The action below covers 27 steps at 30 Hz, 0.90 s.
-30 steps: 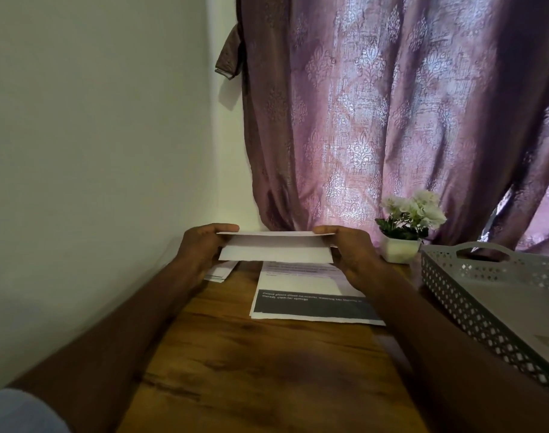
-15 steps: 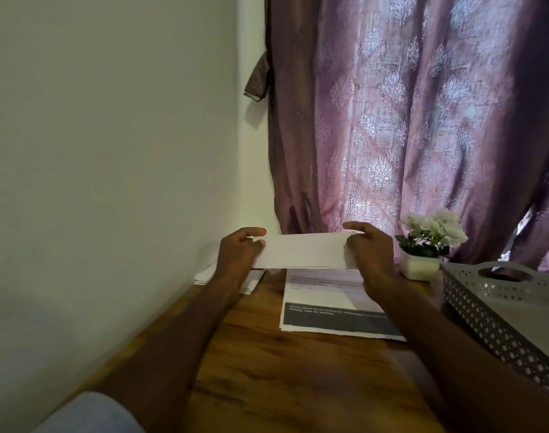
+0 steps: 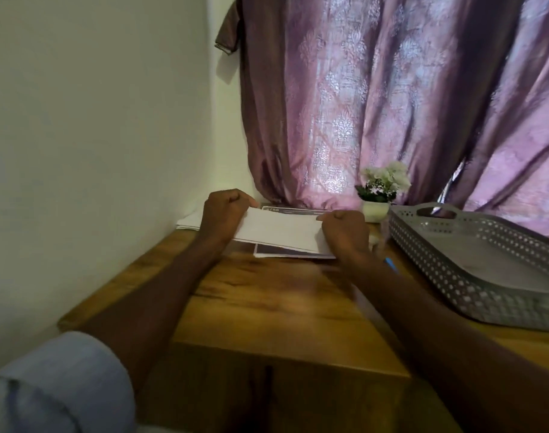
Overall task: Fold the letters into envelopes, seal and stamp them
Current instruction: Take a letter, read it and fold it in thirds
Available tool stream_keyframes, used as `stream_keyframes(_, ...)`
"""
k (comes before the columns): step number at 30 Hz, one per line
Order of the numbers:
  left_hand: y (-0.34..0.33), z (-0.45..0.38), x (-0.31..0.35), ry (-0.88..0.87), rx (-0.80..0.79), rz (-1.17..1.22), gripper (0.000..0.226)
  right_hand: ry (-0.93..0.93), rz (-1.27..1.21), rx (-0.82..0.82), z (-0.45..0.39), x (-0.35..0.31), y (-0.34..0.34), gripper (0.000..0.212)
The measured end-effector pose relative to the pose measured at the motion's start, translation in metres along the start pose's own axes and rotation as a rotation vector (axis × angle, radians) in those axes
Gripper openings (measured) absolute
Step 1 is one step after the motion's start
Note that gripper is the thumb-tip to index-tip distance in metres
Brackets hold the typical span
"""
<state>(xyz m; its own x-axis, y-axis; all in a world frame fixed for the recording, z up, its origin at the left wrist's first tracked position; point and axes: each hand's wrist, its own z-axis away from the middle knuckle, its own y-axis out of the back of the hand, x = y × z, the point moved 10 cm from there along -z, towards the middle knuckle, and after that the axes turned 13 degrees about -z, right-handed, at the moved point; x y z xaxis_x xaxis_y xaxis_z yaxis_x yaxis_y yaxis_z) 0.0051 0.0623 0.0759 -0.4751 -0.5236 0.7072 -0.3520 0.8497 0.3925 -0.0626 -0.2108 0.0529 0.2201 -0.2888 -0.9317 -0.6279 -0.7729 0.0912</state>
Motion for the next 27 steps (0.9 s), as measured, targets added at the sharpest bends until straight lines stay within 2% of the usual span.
stream_keyframes(6, 0.02, 0.069, 0.031, -0.244, 0.072, -0.507, 0.024, 0.107, 0.208, -0.118, 0.048, -0.002, 0.019, 0.026)
stream_keyframes(9, 0.025, 0.093, 0.053, -0.334, 0.081, -0.587, 0.018, 0.243, 0.394, -0.232, 0.071, -0.01, 0.013, 0.022)
stream_keyframes(12, 0.016, 0.112, 0.07, -0.431, 0.005, -0.676, 0.025, 0.493, 0.71, -0.27, 0.091, -0.025, -0.001, 0.028)
stream_keyframes(14, 0.003, 0.124, 0.074, -0.481, -0.093, -0.739, 0.032, 0.591, 0.675, -0.404, 0.104, -0.028, -0.016, 0.033)
stream_keyframes(16, -0.009, 0.131, 0.073, -0.501, -0.207, -0.768, 0.044, 0.648, 0.593, -0.61, 0.116, -0.026, -0.034, 0.036)
stream_keyframes(18, -0.017, 0.135, 0.07, -0.499, -0.313, -0.753, 0.049, 0.613, 0.575, -0.771, 0.122, -0.015, -0.047, 0.04)
stream_keyframes(20, -0.025, 0.137, 0.064, -0.475, -0.424, -0.762, 0.048, 0.54, 0.625, -0.853, 0.12, -0.004, -0.054, 0.046)
stream_keyframes(24, -0.037, 0.141, 0.042, -0.347, -0.628, -0.834, 0.053, 0.476, 0.731, -0.894, 0.116, 0.009, -0.06, 0.052)
stream_keyframes(27, -0.036, 0.143, 0.03, -0.285, -0.671, -0.898, 0.061, 0.45, 0.77, -0.903, 0.115, 0.013, -0.059, 0.054)
